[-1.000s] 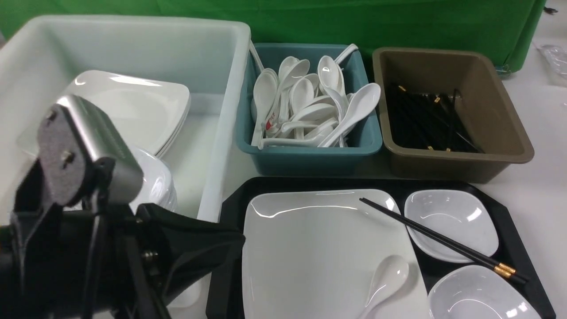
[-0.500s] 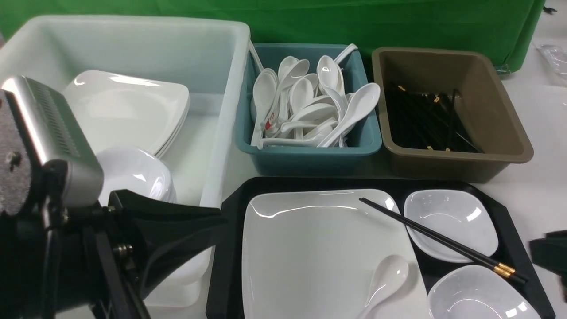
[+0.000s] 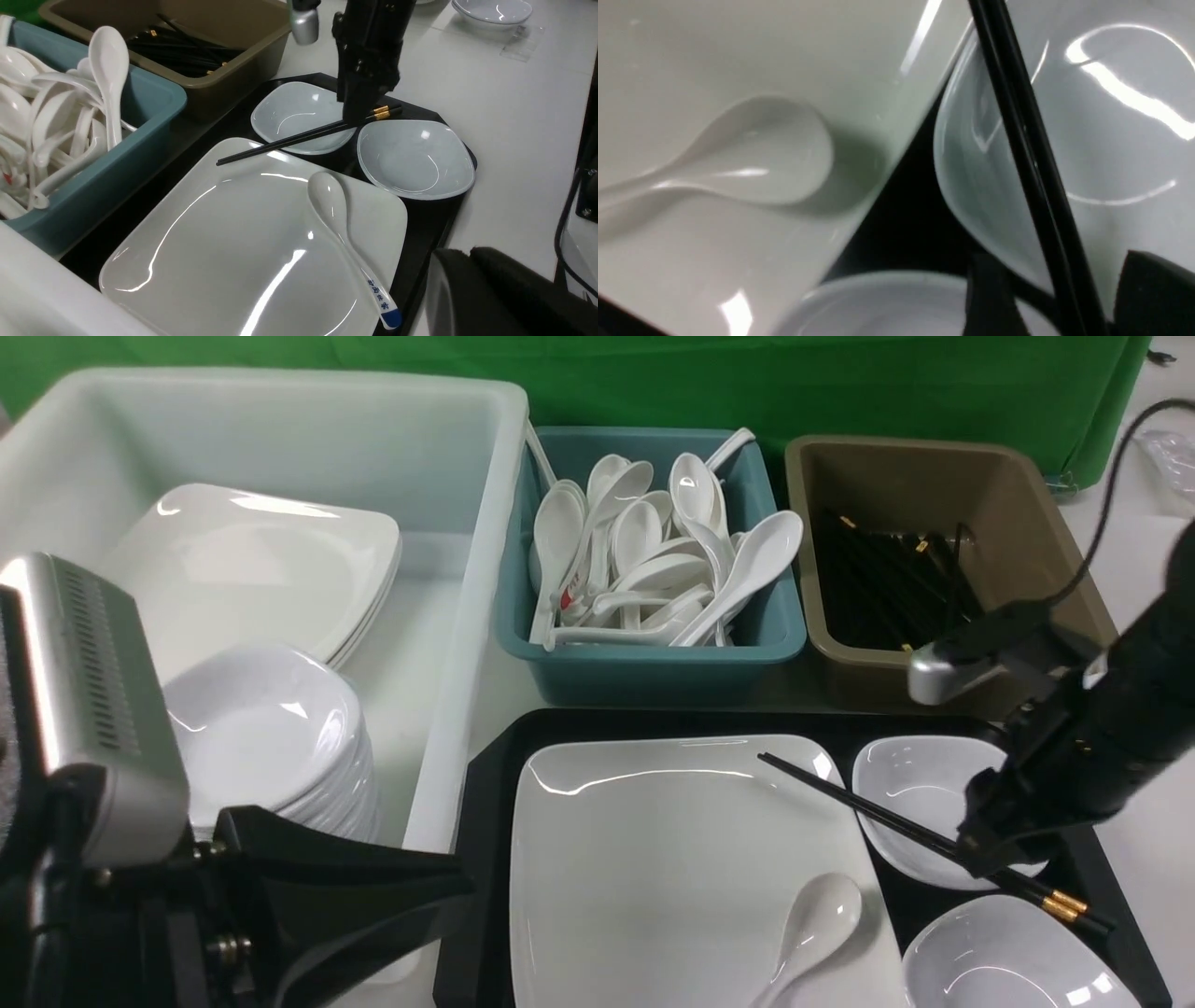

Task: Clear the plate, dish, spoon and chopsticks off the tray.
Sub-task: Use the right arm to grab a pair of chopsticks from the plate, then use the right arm to put the chopsticks into the small storage box on the right, then use the right arm to grab a small plate from the dinner plate, then use the right arm to put the small plate into the large storage box on the left, then use the right arm to grab a small plate from the dinner plate, then use the right arm to put the small plate into the large storage box on the left

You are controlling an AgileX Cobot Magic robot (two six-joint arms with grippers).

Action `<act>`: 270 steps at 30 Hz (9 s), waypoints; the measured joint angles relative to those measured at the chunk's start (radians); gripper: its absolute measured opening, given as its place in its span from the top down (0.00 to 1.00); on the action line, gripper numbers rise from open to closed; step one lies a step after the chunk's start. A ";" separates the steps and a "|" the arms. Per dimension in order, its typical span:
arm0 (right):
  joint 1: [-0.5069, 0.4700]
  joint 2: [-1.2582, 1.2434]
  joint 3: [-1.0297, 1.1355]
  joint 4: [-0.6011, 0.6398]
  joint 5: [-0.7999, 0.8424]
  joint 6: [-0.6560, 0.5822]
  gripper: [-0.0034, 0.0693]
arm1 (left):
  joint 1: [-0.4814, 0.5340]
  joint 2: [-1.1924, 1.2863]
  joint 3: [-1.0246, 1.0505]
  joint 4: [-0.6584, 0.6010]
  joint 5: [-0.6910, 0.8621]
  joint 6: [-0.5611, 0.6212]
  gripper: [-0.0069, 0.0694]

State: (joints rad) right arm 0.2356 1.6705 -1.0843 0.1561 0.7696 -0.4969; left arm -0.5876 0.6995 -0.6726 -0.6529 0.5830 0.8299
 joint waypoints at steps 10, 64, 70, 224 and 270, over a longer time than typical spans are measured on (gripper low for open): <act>-0.002 0.106 -0.048 -0.034 -0.060 -0.017 0.40 | 0.000 0.000 0.000 0.002 -0.001 0.001 0.89; -0.083 0.188 -0.387 0.009 -0.539 0.385 0.26 | 0.000 0.004 0.000 0.016 -0.355 0.005 0.89; -0.080 0.021 -0.389 -0.041 -0.208 0.346 0.52 | 0.000 0.006 0.000 0.060 -0.280 0.004 0.89; 0.215 0.098 0.145 -0.497 -0.320 0.135 0.43 | 0.000 -0.291 -0.037 0.572 0.115 -0.613 0.89; 0.941 0.616 -1.357 -0.389 0.147 0.303 0.86 | 0.000 -0.503 -0.159 0.962 0.562 -0.910 0.89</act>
State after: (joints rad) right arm 1.1762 2.2867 -2.4417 -0.2325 0.9163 -0.1935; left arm -0.5876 0.1961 -0.8312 0.3088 1.1446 -0.0804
